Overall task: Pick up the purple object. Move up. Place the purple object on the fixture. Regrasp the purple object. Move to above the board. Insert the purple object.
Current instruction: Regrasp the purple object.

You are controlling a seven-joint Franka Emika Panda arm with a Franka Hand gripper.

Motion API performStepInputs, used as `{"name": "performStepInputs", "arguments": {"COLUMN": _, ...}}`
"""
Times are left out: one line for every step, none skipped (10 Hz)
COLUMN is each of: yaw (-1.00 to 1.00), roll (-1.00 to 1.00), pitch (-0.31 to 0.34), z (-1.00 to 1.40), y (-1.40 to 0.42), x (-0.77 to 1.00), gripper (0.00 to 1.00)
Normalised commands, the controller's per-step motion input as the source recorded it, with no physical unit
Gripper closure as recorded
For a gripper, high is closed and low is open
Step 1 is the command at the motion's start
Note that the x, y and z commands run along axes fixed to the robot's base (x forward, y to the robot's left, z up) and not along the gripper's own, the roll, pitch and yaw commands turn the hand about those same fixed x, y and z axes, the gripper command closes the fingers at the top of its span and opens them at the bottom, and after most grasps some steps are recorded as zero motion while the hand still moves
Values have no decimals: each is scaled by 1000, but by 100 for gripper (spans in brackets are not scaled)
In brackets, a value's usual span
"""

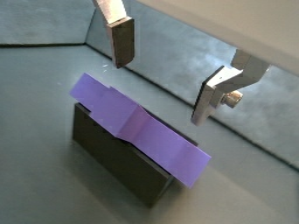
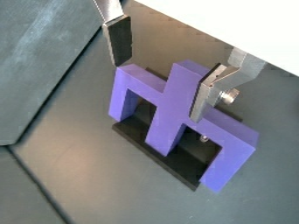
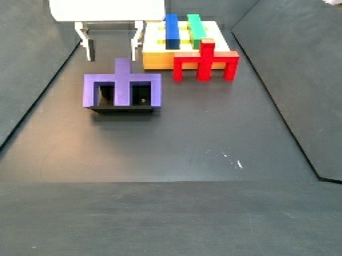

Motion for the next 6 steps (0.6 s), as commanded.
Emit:
{"name": "performStepInputs", "arguments": {"yaw": 126, "roll": 1000, "pitch": 0, "z": -89, "y": -443, "x": 106, "gripper": 0}}
{"name": "performStepInputs", "arguments": {"yaw": 126, "roll": 1000, "pitch": 0, "z": -134, "y": -446, "x": 89, "gripper": 0}}
{"name": "performStepInputs", "arguments": {"yaw": 120, "roll": 1000, "pitch": 0, "z": -143, "y": -366, "x": 0, "gripper": 0}}
{"name": "performStepInputs", "arguments": {"yaw": 97, "roll": 1000, "pitch": 0, "z": -151, "y": -163, "x": 0, "gripper": 0}}
{"name": "performStepInputs", "arguments": {"yaw": 131, "roll": 1000, "pitch": 0, "z": -160, "y": -103, "x": -14, "gripper": 0}}
{"name": "performStepInputs", "arguments": {"yaw": 191, "roll": 774, "pitch": 0, "z": -306, "y": -6, "x": 0, "gripper": 0}}
